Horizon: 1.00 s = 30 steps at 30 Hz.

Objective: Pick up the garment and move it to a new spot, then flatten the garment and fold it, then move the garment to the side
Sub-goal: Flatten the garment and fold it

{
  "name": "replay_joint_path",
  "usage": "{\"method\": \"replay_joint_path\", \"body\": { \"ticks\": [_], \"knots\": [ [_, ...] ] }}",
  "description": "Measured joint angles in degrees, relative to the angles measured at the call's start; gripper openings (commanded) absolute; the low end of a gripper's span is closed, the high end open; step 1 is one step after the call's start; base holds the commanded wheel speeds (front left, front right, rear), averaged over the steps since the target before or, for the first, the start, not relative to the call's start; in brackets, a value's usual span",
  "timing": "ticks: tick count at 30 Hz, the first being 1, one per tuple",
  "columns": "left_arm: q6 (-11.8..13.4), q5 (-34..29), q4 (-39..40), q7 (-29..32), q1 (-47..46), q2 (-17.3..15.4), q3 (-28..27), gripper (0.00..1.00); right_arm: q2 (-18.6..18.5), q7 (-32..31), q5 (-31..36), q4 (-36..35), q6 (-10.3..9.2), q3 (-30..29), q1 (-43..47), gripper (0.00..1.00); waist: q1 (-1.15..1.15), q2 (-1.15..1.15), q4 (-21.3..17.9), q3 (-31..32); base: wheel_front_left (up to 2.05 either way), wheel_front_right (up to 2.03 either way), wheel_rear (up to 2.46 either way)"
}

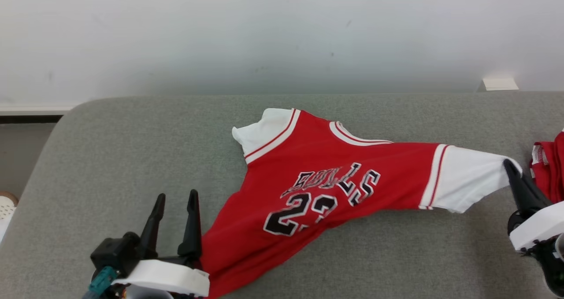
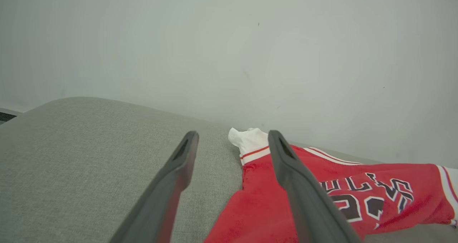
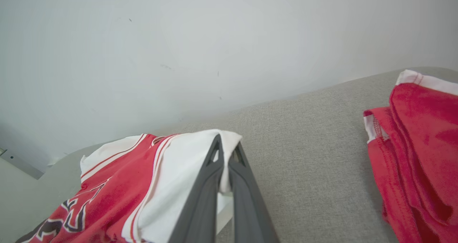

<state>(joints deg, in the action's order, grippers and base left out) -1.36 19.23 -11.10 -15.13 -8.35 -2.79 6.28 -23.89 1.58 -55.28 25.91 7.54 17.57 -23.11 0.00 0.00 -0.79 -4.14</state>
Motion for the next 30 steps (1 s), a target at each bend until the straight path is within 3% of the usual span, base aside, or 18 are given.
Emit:
{"method": "replay_joint_path", "body": {
  "ticks": [6,12,13,14,15,24,30],
  "knots": [
    [0.2,0.0,0.3,0.0,0.1,0.0,0.2,1.00,-2.8,-2.5,1.9,-4.0,0.00,-5.8,3.2,0.00,0.00,0.00,-1.7,-0.1,0.00,0.00,0.00],
    [0.1,0.0,0.1,0.0,0.0,0.0,0.6,1.00,0.1,-6.9,6.4,-3.6,0.00,-10.1,9.8,0.00,0.00,0.00,-2.0,-0.9,0.00,0.00,0.00],
    [0.1,0.0,0.1,0.0,0.0,0.0,0.6,1.00,1.1,-7.3,7.1,-3.1,0.00,-10.7,10.5,0.13,0.00,0.00,-2.0,-1.1,0.00,0.00,0.00],
    [0.0,0.0,0.0,0.0,0.0,0.0,0.7,1.00,2.1,-7.6,8.1,-2.4,0.00,-11.2,10.9,0.49,0.00,0.00,-2.0,-1.2,0.00,0.00,0.00],
    [-0.1,0.0,-0.1,0.0,-0.1,0.0,0.8,1.00,2.7,-8.1,9.7,-1.7,0.00,-11.7,11.4,1.00,0.00,0.00,-1.9,-1.2,0.00,0.00,0.00],
    [-0.6,-0.4,-0.9,0.0,-0.4,0.0,0.4,1.00,6.3,-5.3,19.1,-3.3,0.00,-20.2,12.1,1.00,0.00,0.00,-0.8,-0.2,0.00,0.00,0.00],
    [-0.7,-0.4,-1.2,0.0,0.0,0.0,0.4,1.00,10.7,-3.0,21.6,-8.9,0.00,-21.2,13.4,1.00,0.00,0.00,-0.3,0.6,0.00,0.00,0.00]
  ]
}}
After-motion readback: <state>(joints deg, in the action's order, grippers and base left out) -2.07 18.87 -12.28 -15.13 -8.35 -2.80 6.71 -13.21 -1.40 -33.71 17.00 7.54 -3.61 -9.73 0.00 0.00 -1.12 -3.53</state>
